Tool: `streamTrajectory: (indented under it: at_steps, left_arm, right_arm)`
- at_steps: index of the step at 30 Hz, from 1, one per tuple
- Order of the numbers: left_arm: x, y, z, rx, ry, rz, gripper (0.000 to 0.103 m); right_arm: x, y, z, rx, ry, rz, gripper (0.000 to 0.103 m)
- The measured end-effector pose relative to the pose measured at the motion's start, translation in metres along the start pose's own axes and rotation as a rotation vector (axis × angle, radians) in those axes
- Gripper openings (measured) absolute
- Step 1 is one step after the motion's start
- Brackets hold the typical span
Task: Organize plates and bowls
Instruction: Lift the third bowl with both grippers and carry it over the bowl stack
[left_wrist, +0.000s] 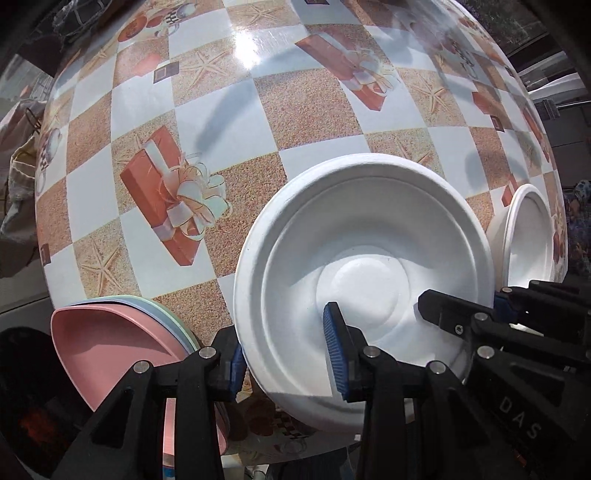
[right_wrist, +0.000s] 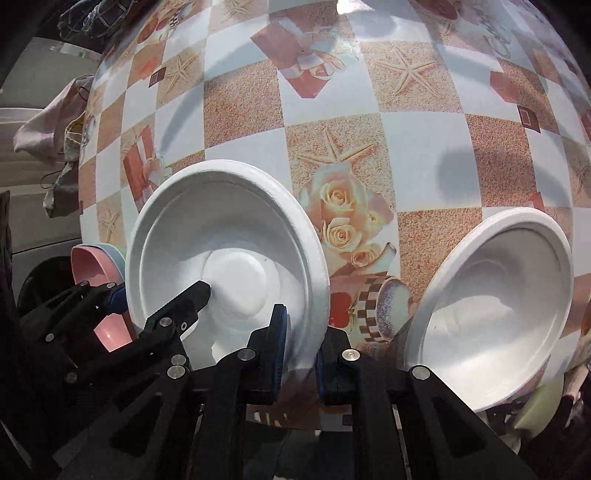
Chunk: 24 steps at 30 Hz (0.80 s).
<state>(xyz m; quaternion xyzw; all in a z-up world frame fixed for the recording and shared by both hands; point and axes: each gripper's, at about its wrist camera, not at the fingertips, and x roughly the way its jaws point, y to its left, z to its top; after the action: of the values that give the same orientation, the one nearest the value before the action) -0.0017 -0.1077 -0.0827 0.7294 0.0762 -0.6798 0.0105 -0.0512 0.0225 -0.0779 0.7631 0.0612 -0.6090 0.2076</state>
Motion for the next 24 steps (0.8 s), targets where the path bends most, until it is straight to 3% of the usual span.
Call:
streamTrajectory:
  at_steps: [7,16,24]
  left_arm:
    - [-0.026,-0.008,-0.022,0.051,-0.04,-0.021,0.04]
    - [-0.06,-0.072,-0.028,0.198,-0.107,-0.027,0.04]
    - [-0.061,-0.12,-0.041,0.366,-0.137,-0.031,0.04]
  right_arm:
    - [-0.036,-0.019,-0.02,0.023,-0.046,0.0,0.016]
    - [-0.067,-0.065,-0.063,0.15,-0.114,0.014,0.016]
    - [-0.08,-0.096,-0.091,0.31,-0.186,0.019,0.016]
